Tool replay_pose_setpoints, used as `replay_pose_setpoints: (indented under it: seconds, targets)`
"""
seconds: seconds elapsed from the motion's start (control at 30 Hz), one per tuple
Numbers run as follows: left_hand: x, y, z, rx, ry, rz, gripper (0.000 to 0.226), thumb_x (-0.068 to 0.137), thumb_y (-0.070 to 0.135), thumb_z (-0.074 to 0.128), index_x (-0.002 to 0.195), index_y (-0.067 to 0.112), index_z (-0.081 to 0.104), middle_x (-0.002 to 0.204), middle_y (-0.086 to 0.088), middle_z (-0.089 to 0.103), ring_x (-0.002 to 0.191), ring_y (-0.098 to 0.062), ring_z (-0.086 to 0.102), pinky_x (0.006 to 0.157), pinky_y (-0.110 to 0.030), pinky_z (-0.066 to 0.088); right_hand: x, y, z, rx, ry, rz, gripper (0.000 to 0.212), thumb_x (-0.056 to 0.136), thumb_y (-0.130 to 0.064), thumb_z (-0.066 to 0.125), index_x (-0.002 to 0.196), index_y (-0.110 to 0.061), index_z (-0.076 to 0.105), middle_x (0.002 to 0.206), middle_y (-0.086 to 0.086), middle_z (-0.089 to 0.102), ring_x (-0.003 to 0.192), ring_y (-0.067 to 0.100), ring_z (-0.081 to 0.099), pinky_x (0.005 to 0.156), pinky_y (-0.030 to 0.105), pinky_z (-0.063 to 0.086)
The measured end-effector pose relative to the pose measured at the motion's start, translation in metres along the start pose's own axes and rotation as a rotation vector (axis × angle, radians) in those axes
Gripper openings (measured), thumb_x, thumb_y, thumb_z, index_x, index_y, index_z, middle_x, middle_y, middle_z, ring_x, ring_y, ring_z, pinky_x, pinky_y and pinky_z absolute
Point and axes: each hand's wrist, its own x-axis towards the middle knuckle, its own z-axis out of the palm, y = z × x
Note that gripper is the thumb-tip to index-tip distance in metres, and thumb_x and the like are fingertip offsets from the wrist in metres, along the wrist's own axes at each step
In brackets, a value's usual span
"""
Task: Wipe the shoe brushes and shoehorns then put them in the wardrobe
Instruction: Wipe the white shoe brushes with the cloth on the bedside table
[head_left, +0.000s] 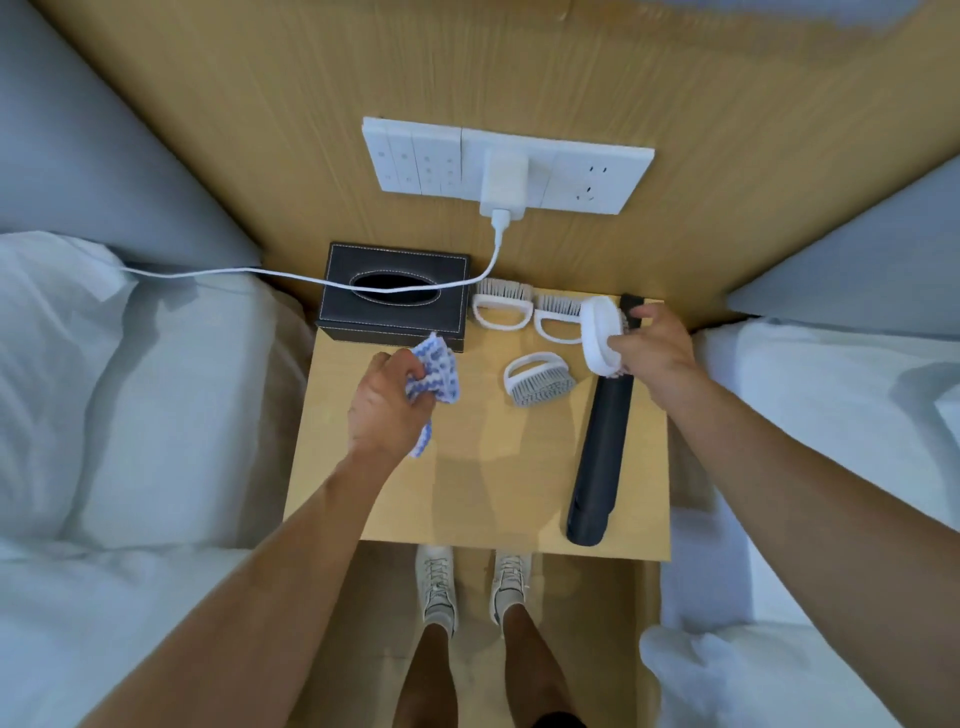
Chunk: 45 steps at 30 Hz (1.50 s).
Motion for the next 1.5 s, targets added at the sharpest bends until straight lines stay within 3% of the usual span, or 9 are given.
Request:
replay_pose_setpoints:
  seconds: [0.17,0.37,0.47,0.6,0.77,0.97,1.13,1.23,1.5]
  targets:
    - [-0.030,0.076,-0.053,-0.270,0.049,0.205,0.025,0.075,0.005,0.074,0.091,0.014,0.057,0.100,-0.004,0.056,0.088,-0.017,0.057,0.076,-0.025,0.047,-0.068,-0.032,-0.034,0.374,-0.314,-0.009,0.043,0.087,0.000,0.068,0.117,-0.029,0.059,0.121,0.017,0.062,0.110,0.032,0.064,0.075,0.041,0.060]
    - [-0.058,0.156,-0.121,-0.406,0.050,0.317,0.022,0.079,0.012,0.070,0.091,0.021,0.055,0.093,0.002,0.061,0.081,-0.015,0.059,0.070,-0.031,0.050,-0.149,-0.072,-0.059,0.566,-0.621,-0.178,0.056,0.079,-0.004,0.073,0.122,-0.038,0.061,0.122,0.022,0.062,0.104,0.032,0.069,0.078,0.045,0.059]
    - [-0.062,0.185,-0.150,-0.370,0.073,0.336,0.021,0.079,0.017,0.071,0.089,0.025,0.054,0.087,0.008,0.062,0.076,-0.009,0.058,0.064,-0.024,0.049,-0.180,-0.093,-0.067,0.567,-0.686,-0.270,0.060,0.076,-0.004,0.072,0.126,-0.036,0.061,0.126,0.015,0.062,0.111,0.034,0.066,0.080,0.048,0.058]
    - [-0.070,0.206,-0.184,-0.305,0.017,0.420,0.021,0.080,0.019,0.071,0.090,0.026,0.054,0.086,0.011,0.064,0.074,-0.003,0.059,0.062,-0.021,0.049,-0.211,-0.112,-0.074,0.550,-0.703,-0.397,0.055,0.080,-0.001,0.070,0.124,-0.034,0.065,0.123,0.009,0.067,0.108,0.030,0.069,0.076,0.041,0.059]
    - [-0.083,0.217,-0.210,-0.197,-0.052,0.581,0.039,0.085,0.016,0.068,0.121,0.032,0.063,0.109,0.016,0.067,0.094,0.000,0.062,0.077,-0.011,0.046,-0.228,-0.129,-0.085,0.524,-0.651,-0.467,0.045,0.086,0.001,0.071,0.119,-0.028,0.071,0.120,0.006,0.070,0.104,0.028,0.071,0.074,0.037,0.060]
    - [-0.099,0.225,-0.213,-0.133,0.172,0.652,0.027,0.083,0.005,0.070,0.107,0.017,0.074,0.105,0.004,0.067,0.091,-0.008,0.062,0.080,-0.014,0.046,-0.238,-0.144,-0.093,0.539,-0.608,-0.459,0.033,0.080,-0.007,0.074,0.111,-0.019,0.075,0.109,0.008,0.075,0.098,0.027,0.073,0.070,0.032,0.059]
    - [-0.112,0.234,-0.206,-0.047,0.287,0.651,0.023,0.087,0.005,0.066,0.108,0.008,0.072,0.112,-0.005,0.064,0.100,-0.021,0.060,0.084,-0.029,0.049,-0.244,-0.152,-0.092,0.562,-0.568,-0.452,0.033,0.088,0.009,0.063,0.115,-0.008,0.071,0.106,0.011,0.075,0.098,0.032,0.072,0.081,0.042,0.060]
    - [-0.117,0.235,-0.206,0.013,0.275,0.661,0.022,0.091,0.007,0.063,0.112,0.005,0.069,0.119,-0.009,0.061,0.108,-0.025,0.057,0.088,-0.034,0.049,-0.247,-0.154,-0.093,0.593,-0.577,-0.432,0.033,0.088,0.010,0.062,0.117,-0.005,0.069,0.110,0.015,0.074,0.100,0.032,0.072,0.080,0.039,0.061]
    - [-0.131,0.231,-0.218,0.055,0.123,0.754,0.024,0.092,0.001,0.056,0.112,0.007,0.070,0.135,-0.010,0.054,0.112,-0.027,0.056,0.093,-0.013,0.035,-0.245,-0.153,-0.099,0.684,-0.590,-0.451,0.041,0.087,0.005,0.063,0.126,-0.007,0.064,0.114,0.021,0.070,0.096,0.032,0.072,0.081,0.046,0.060]
